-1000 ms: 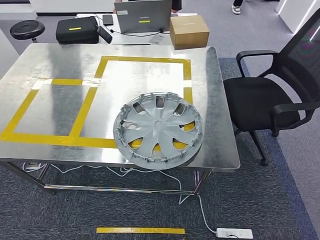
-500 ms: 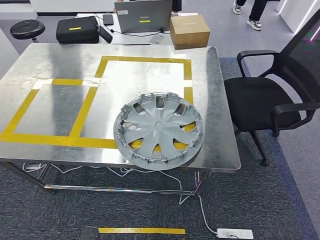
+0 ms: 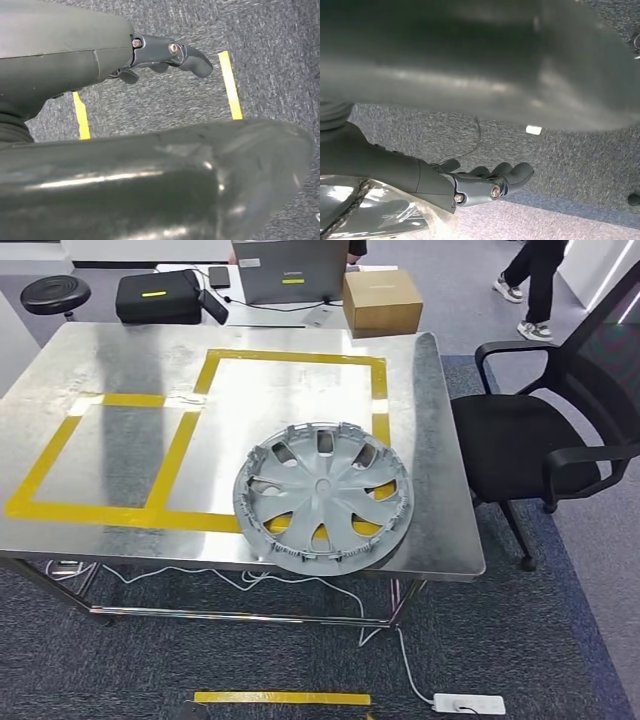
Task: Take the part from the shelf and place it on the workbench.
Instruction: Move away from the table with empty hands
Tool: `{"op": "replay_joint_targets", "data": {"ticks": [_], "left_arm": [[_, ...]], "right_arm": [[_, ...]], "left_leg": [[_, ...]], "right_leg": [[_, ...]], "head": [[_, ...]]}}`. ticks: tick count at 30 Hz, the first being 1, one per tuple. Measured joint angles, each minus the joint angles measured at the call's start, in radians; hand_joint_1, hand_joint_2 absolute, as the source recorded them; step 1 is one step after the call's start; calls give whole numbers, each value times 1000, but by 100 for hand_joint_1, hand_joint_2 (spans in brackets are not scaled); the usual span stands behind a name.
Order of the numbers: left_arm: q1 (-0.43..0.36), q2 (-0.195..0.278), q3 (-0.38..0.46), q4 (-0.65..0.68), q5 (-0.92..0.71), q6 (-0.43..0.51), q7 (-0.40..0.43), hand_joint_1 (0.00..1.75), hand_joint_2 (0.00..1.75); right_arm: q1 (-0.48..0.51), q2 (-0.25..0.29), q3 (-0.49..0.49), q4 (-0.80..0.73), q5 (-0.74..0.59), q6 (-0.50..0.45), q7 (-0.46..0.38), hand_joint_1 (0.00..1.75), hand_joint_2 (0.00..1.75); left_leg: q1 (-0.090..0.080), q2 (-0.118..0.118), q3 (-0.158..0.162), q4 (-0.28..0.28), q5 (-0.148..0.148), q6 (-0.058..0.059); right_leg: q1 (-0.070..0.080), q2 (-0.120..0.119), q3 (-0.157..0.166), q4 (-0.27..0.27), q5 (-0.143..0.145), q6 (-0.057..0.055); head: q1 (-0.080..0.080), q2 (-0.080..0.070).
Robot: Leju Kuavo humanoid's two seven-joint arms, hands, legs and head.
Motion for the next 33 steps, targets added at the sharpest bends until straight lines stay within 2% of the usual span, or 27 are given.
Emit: {"op": "replay_joint_targets", "data": {"ticks": [1,2,3,6,7,8,9,10,11,12,13,14,16,17,18,20,21,22,23,24,26,27,28,29,31,32,33], "left_arm": [[1,0,0,-1,0,0,2,0,0],[2,0,0,-2,1,0,5,0,0],[2,0,0,-4,2,0,7,0,0],[5,-1,0,-9,6,4,12,0,0],[8,-1,0,-11,7,7,16,0,0],[9,-1,0,-13,9,11,19,0,0],[10,0,0,-13,9,14,22,0,0],[10,0,0,-14,9,16,23,0,0],[10,0,0,-14,9,17,24,0,0],[10,0,0,-14,8,18,24,0,0],[10,1,0,-14,7,18,24,0,0],[10,1,0,-14,7,18,24,0,0],[9,1,0,-15,6,18,24,0,0],[9,0,0,-15,6,18,24,0,0],[10,0,0,-15,6,19,24,0,0],[12,0,0,-15,6,20,23,0,0],[12,0,0,-15,6,23,23,0,0],[12,0,-1,-16,5,25,23,0,0],[11,-1,-2,-17,4,28,24,0,0],[11,-1,-3,-17,3,29,24,0,0],[10,-2,-4,-18,1,30,25,0,0],[11,-2,-4,-18,1,31,25,0,0],[10,-2,-4,-18,1,31,25,0,0],[10,-2,-4,-18,1,32,26,0,0],[10,-2,-5,-18,1,33,27,0,0],[10,-2,-5,-19,1,34,27,0,0],[10,-2,-5,-19,1,34,28,0,0]], "right_arm": [[-2,-1,0,1,0,0,0,0,0],[-4,-1,0,2,1,0,0,0,0],[-6,-1,0,3,1,1,0,0,0],[-7,-2,0,7,1,1,-1,0,0],[-7,-2,0,8,1,2,-2,0,0],[-7,-2,0,9,2,2,-2,0,0],[-8,-3,0,10,3,2,-3,0,0],[-7,-3,0,10,4,3,-3,0,0],[-7,-3,0,11,4,3,-3,0,0],[-6,-3,0,12,5,3,-3,0,0],[-6,-4,0,13,6,3,-3,0,0],[-7,-4,0,14,6,3,-3,0,0],[-7,-4,1,16,7,3,-3,0,0],[-8,-4,1,17,7,4,-3,0,0],[-8,-4,1,17,7,4,-3,0,0],[-8,-4,1,18,7,4,-4,0,0],[-8,-4,1,19,7,4,-4,0,0],[-7,-5,1,20,7,4,-4,0,0],[-7,-5,1,20,7,4,-4,0,0],[-7,-6,1,20,7,4,-4,0,0],[-7,-6,1,20,6,4,-4,0,0],[-7,-7,1,20,6,4,-4,0,0],[-7,-7,1,20,6,4,-3,0,0],[-7,-8,1,20,6,4,-3,0,0],[-9,-8,1,20,6,4,-3,0,0],[-11,-8,1,20,6,4,-2,0,0],[-14,-8,1,21,6,4,-3,0,0]], "left_leg": [[-1,0,-2,1,3,-5],[-1,0,-3,3,6,-11],[-2,0,-5,5,9,-16],[0,-1,-11,6,13,-38],[2,-1,-17,19,-7,-45],[4,0,-27,49,-43,-52],[6,0,-38,97,-93,-57],[8,0,-51,157,-143,-61],[11,0,-59,216,-179,-65],[13,0,-58,254,-194,-67],[14,1,-41,258,-187,-69],[16,1,-6,222,-163,-69],[17,1,90,79,-112,-63],[16,0,125,18,-100,-58],[14,0,142,-18,-97,-54],[10,0,138,-31,-93,-44],[11,1,132,-33,-86,-36],[11,3,126,-36,-78,-27],[13,5,119,-39,-68,-18],[13,7,109,-41,-59,-11],[10,9,85,-40,-40,-4],[9,10,71,-38,-30,-4],[7,11,57,-36,-21,-4],[6,11,43,-33,-12,-6],[6,10,18,-24,4,-11],[4,10,8,-19,11,-15],[3,10,1,-16,18,-21]], "right_leg": [[2,1,38,-65,24,-4],[3,3,62,-109,38,-8],[5,5,71,-131,41,-14],[7,4,55,-138,50,-38],[5,2,49,-140,57,-47],[3,-1,41,-142,66,-55],[3,-4,32,-142,73,-60],[4,-6,23,-141,80,-63],[4,-8,15,-140,87,-63],[4,-10,9,-137,94,-61],[5,-12,2,-134,100,-60],[5,-13,-4,-130,105,-57],[5,-13,-18,-121,112,-51],[6,-13,-23,-118,116,-46],[7,-13,-28,-116,121,-40],[7,-13,-34,-116,135,-27],[5,-12,-37,-115,135,-20],[4,-10,-44,-106,123,-15],[3,-8,-56,-82,96,-11],[2,-6,-72,-38,54,-8],[2,-3,-109,89,-30,-4],[2,-3,-117,138,-48,-3],[2,-3,-111,158,-45,-2],[2,-3,-86,140,-22,-3],[2,-3,10,13,29,-8],[3,-2,63,-64,38,-12],[5,-2,98,-123,37,-16]], "head": [[0,0],[-1,0],[-2,0],[-3,0],[-4,0],[-5,0],[-6,0],[-8,0],[-8,0],[-8,0],[-8,0],[-8,0],[-9,0],[-9,0],[-9,0],[-8,0],[-8,0],[-7,0],[-5,0],[-2,0],[3,0],[4,0],[4,0],[4,0],[4,0],[4,0],[4,0]]}}
